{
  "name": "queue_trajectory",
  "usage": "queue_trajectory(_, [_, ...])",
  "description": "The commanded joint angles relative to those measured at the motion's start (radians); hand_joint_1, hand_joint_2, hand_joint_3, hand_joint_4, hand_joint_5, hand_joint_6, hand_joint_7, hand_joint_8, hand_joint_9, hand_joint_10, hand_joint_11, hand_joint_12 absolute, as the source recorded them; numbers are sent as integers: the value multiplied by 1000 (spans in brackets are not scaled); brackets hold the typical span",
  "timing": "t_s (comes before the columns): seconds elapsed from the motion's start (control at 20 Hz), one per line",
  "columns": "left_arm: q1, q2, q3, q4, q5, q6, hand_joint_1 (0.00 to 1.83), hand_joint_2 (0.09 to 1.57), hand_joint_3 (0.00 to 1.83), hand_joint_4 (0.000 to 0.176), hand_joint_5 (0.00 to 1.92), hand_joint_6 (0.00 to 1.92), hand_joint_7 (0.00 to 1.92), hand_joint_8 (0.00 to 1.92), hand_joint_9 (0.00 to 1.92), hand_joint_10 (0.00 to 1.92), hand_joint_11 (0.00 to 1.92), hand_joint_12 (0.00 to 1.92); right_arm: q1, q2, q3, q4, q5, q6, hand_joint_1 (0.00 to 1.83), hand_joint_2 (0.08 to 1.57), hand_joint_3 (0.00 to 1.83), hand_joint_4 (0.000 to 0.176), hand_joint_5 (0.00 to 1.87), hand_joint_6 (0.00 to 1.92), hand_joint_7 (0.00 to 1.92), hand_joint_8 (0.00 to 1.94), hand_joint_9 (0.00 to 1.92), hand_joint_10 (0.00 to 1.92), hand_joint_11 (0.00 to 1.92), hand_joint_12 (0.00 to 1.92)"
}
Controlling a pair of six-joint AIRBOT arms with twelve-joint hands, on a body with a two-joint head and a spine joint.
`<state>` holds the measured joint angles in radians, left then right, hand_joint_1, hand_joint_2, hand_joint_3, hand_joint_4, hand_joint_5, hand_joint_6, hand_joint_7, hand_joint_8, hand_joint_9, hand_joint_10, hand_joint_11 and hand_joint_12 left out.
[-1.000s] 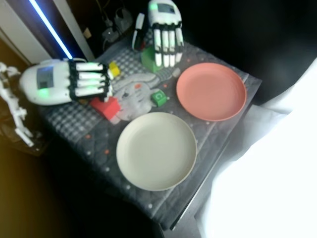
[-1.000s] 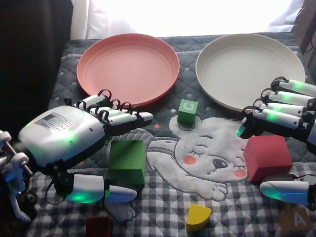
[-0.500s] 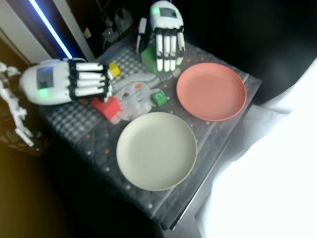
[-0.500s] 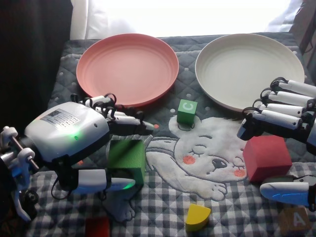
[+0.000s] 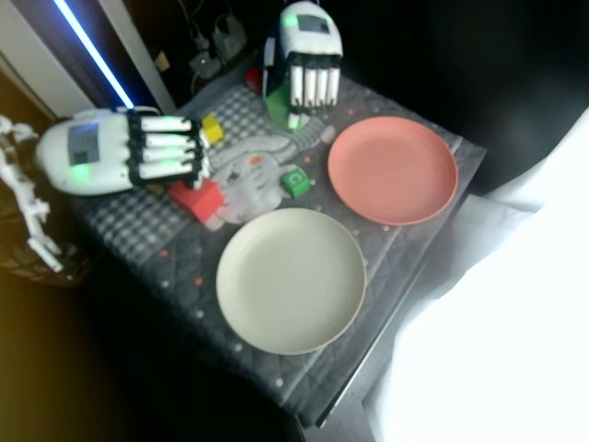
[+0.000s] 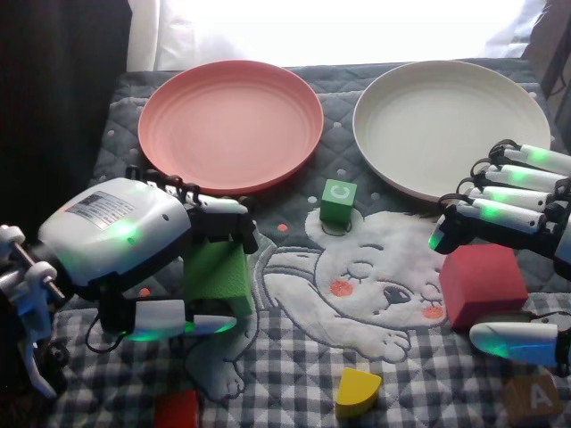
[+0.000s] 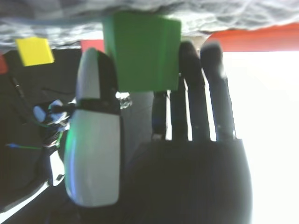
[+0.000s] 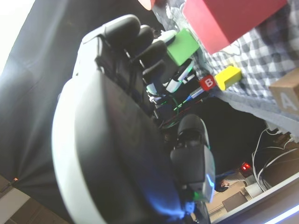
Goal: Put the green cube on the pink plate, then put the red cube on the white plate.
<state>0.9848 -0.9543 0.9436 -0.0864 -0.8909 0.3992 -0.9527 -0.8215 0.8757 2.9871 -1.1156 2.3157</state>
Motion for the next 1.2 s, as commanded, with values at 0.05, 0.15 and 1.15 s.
queue_trajectory(0.05, [-35, 14, 13, -17, -201, -1, 1186, 1244, 0, 0, 644, 1329, 850, 1380, 775, 1305, 628, 1769, 2, 0, 0, 22, -119, 5, 172, 1215, 11, 0, 128, 1131, 288, 1153, 131, 1347, 0, 1831])
queue_trajectory(0.15, [-72, 15, 41, -37, -219, -1, 1190, 1260, 0, 0, 621, 1325, 828, 1452, 769, 1373, 620, 1793, 2, -3, 2, 22, -119, 5, 155, 1222, 12, 0, 124, 1136, 280, 1155, 138, 1348, 0, 1832])
queue_trajectory(1.15, [-415, -287, 509, -116, 310, -1, 1174, 1212, 0, 0, 782, 1223, 828, 1345, 653, 1313, 383, 1781, 2, -29, 21, 22, -119, 5, 211, 1201, 2, 0, 129, 1091, 275, 1141, 99, 1397, 0, 1801])
